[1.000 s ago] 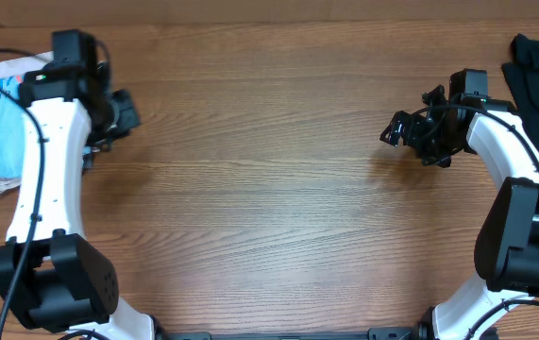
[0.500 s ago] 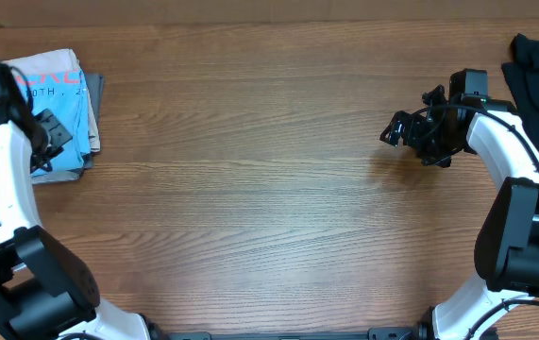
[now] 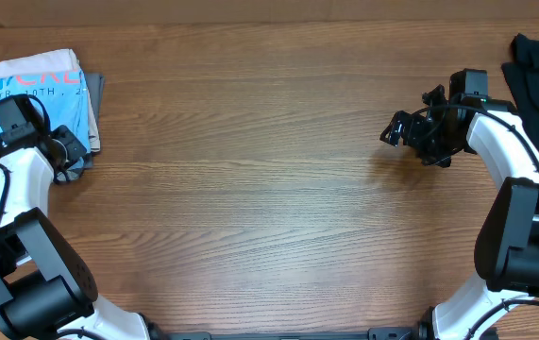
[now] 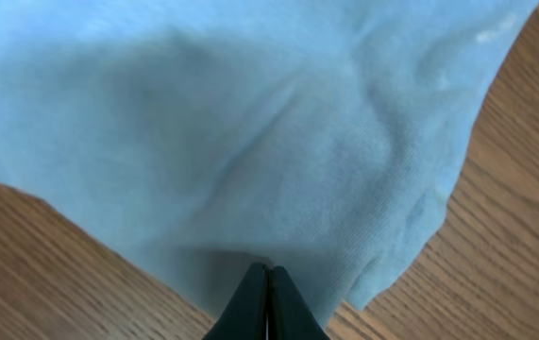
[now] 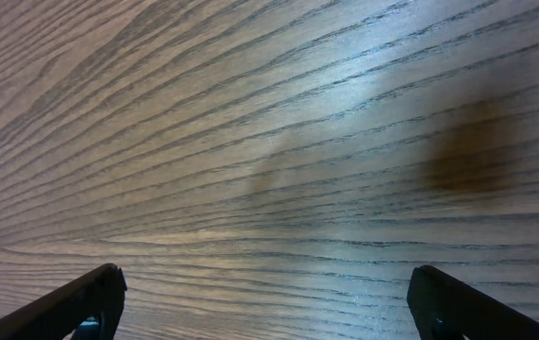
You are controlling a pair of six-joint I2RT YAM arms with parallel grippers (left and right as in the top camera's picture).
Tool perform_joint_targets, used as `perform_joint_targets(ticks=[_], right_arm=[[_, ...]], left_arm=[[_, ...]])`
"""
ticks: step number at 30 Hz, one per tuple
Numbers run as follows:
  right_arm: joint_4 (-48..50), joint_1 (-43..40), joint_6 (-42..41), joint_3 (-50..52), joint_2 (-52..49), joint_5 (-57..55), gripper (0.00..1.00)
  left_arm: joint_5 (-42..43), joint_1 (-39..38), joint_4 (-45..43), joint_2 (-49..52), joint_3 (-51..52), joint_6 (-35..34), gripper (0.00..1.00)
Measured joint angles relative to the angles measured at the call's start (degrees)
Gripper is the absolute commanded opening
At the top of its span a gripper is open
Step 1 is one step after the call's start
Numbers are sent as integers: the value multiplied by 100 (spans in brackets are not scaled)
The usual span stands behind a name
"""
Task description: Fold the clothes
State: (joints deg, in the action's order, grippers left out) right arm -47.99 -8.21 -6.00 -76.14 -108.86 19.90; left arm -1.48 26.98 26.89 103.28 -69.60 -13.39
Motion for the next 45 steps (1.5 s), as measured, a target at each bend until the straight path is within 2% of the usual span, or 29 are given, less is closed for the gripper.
perform_joint_targets(ticks=[15, 20, 27, 32, 35, 37, 45], right_arm=[[-2, 0, -2, 0, 0, 0, 100], [-2, -2, 0, 0, 0, 0, 100], [0, -2, 0, 0, 0, 0, 100], [0, -2, 0, 0, 0, 0, 100], [0, 0, 0, 0, 0, 2, 100], [2, -2, 0, 0, 0, 0, 100], [-2, -2, 0, 0, 0, -2, 100]], left_arm=[[236, 0, -468, 0, 2, 774, 4], [234, 0, -533, 74, 2, 804, 4], [319, 0, -531, 785, 2, 807, 4], [435, 7, -452, 761, -50, 804, 4], [555, 0, -197, 597, -160, 800, 5], [638, -2, 11, 361, -297, 782, 9], [763, -37, 286, -1176, -1150, 396, 4]])
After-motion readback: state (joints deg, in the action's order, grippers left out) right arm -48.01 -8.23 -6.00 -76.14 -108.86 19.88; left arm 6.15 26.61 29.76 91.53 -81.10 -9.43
